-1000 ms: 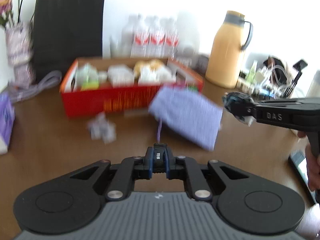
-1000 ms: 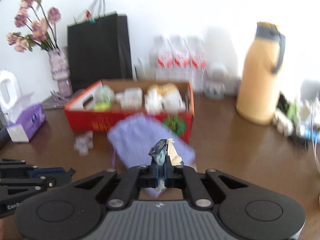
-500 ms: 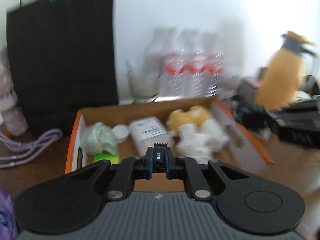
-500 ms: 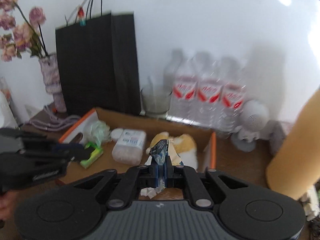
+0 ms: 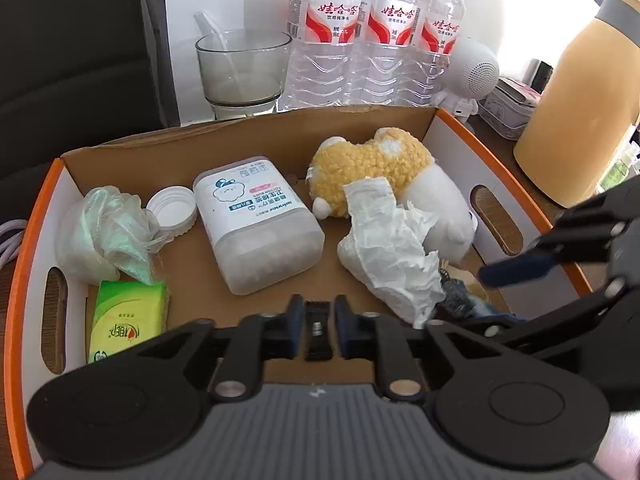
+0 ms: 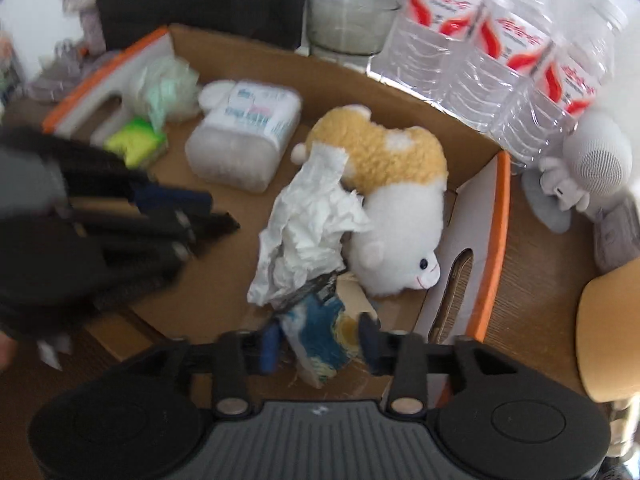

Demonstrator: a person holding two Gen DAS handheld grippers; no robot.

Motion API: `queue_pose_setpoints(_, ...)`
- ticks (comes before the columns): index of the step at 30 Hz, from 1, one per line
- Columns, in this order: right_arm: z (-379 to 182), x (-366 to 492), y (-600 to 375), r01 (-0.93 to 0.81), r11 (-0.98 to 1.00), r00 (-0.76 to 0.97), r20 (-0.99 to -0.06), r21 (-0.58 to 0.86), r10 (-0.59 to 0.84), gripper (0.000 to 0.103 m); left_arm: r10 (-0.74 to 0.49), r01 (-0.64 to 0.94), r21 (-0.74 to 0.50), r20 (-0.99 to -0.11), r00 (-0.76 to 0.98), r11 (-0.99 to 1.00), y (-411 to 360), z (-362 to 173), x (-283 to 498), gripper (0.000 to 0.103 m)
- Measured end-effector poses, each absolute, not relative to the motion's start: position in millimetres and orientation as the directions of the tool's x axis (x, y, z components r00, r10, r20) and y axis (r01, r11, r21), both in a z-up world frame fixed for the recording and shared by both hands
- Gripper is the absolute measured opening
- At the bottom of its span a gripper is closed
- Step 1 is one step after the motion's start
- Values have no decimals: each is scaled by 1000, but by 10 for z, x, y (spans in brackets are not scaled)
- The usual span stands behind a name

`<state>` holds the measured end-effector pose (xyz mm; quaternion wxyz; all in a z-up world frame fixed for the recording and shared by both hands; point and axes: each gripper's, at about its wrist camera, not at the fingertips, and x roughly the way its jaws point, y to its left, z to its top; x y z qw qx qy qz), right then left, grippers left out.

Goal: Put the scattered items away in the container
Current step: 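Pull the right tool back from the box toward the purple pouch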

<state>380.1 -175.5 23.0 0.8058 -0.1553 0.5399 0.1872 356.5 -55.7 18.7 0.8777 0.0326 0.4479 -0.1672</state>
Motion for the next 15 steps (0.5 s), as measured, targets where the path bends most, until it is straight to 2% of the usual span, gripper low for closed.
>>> queue_pose_setpoints(2,381,3823,-1906,-427,904,355,-915,25,193,59,-261,318,-89,-791,553,944,-524,247,3526,39)
queue_pose_setpoints(4,514,3839,-2086,-360,925,360,-897,120,257,65,-251,301,-86,-783,569,950,-476,341,3473,42)
queue_pose_setpoints(5,567,3840,-2167,-324,932,367,-887,162,282,65,-246,287,-88,-777,579,954,-441,398,3440,44)
queue_pose_setpoints(6,609,3823,-2220,-295,937,380,-877,188,295,65,-239,269,-91,-771,590,959,-400,457,3396,51)
queue_pose_setpoints(7,649,3790,-2239,-266,945,404,-868,191,289,65,-229,248,-92,-762,606,964,-352,516,3330,59)
queue_pose_setpoints(9,734,3599,-2238,-201,965,481,-840,171,249,67,-199,199,-88,-731,653,976,-249,624,3146,66)
queue_pose_setpoints(10,773,3466,-2225,-178,972,528,-818,154,226,69,-178,165,-88,-704,688,982,-185,677,3021,75)
queue_pose_setpoints(12,845,3115,-2185,-139,982,638,-746,130,189,72,-136,105,-87,-617,775,991,-48,761,2678,83)
queue_pose_setpoints(15,858,2532,-2139,-120,980,795,-577,157,189,73,-67,56,-38,-467,881,998,41,755,2130,95)
